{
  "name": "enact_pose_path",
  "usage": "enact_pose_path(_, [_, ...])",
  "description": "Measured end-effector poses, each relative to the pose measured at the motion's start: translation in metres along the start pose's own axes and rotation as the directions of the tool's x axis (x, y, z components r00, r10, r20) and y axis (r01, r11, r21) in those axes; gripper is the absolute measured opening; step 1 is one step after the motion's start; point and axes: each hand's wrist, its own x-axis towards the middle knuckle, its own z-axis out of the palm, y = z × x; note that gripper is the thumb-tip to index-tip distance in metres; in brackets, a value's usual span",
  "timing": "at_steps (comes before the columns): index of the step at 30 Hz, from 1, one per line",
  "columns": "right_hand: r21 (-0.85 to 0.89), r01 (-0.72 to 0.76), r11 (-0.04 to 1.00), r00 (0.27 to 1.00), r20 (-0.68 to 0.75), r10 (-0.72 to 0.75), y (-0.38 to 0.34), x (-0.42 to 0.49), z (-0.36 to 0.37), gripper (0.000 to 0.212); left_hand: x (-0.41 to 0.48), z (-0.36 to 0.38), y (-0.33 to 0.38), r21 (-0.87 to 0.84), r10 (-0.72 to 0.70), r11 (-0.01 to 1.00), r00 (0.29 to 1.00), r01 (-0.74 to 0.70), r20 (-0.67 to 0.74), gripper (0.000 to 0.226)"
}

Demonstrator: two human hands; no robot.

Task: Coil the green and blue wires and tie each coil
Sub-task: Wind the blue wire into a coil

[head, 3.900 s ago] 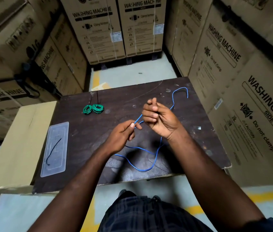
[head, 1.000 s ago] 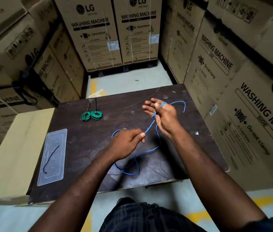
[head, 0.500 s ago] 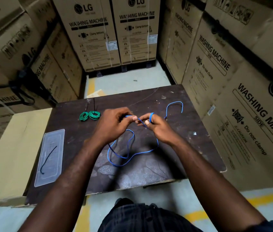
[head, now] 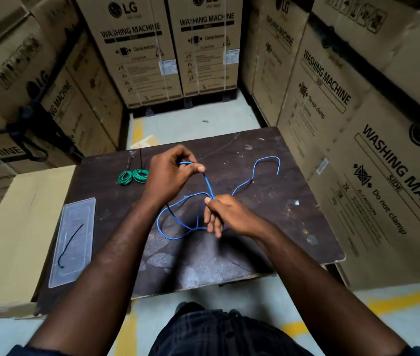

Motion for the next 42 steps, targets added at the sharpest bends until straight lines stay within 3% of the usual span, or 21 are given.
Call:
enact_pose_path(8, [0.342,0.122,0.932,0.992,0.0,-0.129,-0.032,-0.005,-0.007,0.051,-0.014,0.028,-0.048,0.008,-0.24,0.971,0.968,0.24,0.08,0.031])
enact_pose_path(14, [0.391,0.183,0.902,0.982,-0.028,-0.188,-0.041,-0.007,-0.003,0.048,-0.031,0.031,-0.063,-0.037,-0.304,0.949,0.937,0.315,0.174,0.029])
enact_pose_path(19, [0.466,0.248,0.849,0.96,-0.001,-0.28,-0.042,0.001,0.003,0.036,-0.049,0.032,-0.063,-0.114,-0.341,0.915,0.895,0.386,0.289,0.033])
enact_pose_path(23, [0.587,0.249,0.77,0.95,0.009,-0.314,-0.044,0.006,0.006,0.02,-0.055,0.027,-0.046,-0.108,-0.386,0.876,0.819,0.469,0.424,0.014])
enact_pose_path(30, [0.433,0.405,0.805,0.91,-0.104,-0.402,-0.039,0.015,0.003,0.04,-0.065,0.013,-0.04,-0.128,-0.375,0.843,0.742,0.522,0.556,0.027])
enact_pose_path(38, [0.265,0.367,0.892,0.923,-0.227,-0.312,-0.027,0.017,-0.002,0.058,-0.072,0.002,-0.02,-0.177,-0.212,0.918,0.816,0.355,0.537,0.03])
enact_pose_path(42, [0.224,0.337,0.915,0.929,-0.239,-0.283,-0.021,0.019,-0.001,0.065,-0.072,-0.001,-0.018,-0.067,-0.181,0.967,0.842,0.248,0.508,0.029])
